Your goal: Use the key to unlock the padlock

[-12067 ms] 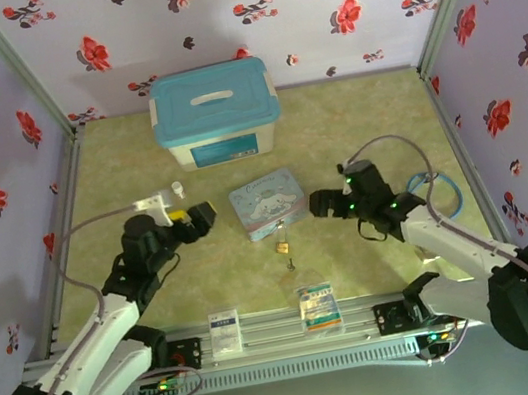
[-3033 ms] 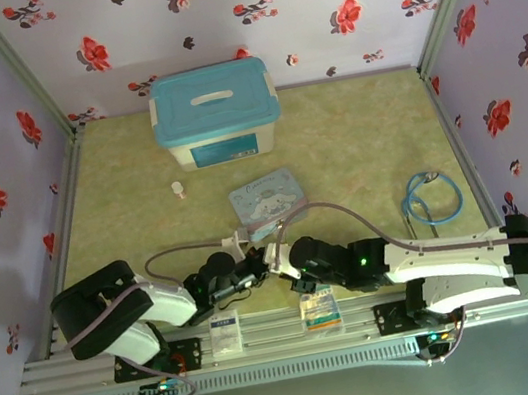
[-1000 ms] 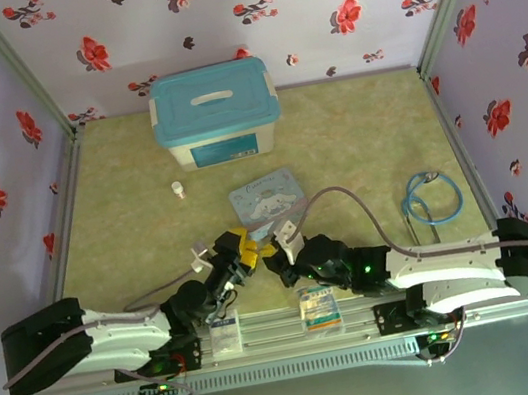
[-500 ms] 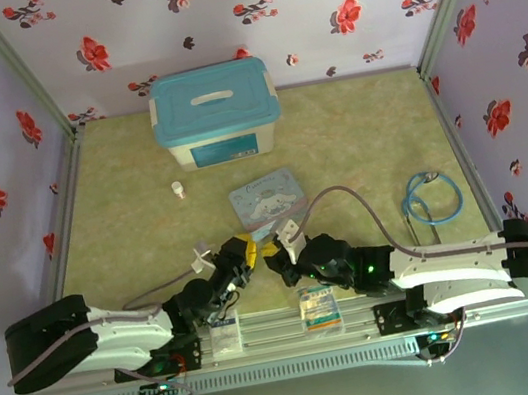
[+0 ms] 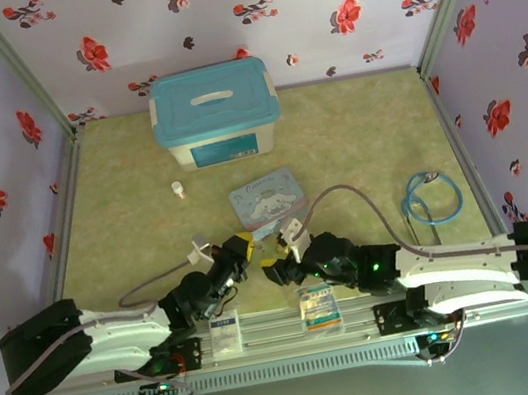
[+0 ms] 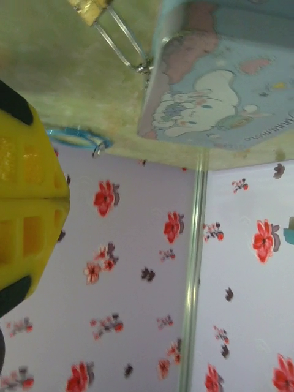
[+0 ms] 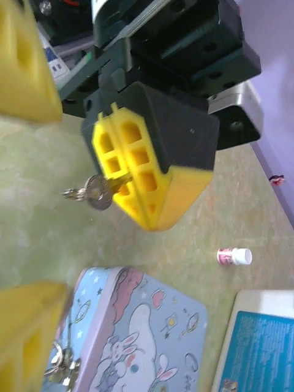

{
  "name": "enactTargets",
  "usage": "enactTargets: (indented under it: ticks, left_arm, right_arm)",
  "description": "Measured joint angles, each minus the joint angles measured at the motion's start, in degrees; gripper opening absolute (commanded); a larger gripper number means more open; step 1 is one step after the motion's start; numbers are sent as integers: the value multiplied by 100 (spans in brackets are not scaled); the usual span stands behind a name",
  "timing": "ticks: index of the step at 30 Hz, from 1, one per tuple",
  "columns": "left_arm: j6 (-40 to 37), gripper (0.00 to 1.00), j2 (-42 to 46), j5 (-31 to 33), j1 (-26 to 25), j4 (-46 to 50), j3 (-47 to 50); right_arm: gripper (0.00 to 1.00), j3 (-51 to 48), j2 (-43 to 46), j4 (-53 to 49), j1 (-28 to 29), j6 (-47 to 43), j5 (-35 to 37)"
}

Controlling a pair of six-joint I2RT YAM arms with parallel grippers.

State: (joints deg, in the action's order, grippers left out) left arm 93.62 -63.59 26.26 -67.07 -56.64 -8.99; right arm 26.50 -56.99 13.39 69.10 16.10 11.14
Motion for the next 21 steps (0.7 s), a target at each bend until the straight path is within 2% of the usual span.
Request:
enactTargets:
  ticks: [4, 7, 14, 21]
  left_arm:
    - [-1517, 0, 723, -531, 258, 1484, -1003]
    - [-2594, 0, 1117, -876, 297, 1840, -1429]
    - [-4645, 0, 1318, -1882, 459, 2177, -1475]
    - [-5447, 0, 1325, -2474, 605, 2164, -1615]
  right_arm:
    - [99, -411, 942, 46, -1591, 957, -973]
    - [99, -789, 1300, 424, -2323, 1722, -1749]
    - [94, -1436, 1314, 2105, -2498, 2839, -2898]
    - [77, -1377, 841, 3303, -2503, 3086, -3504]
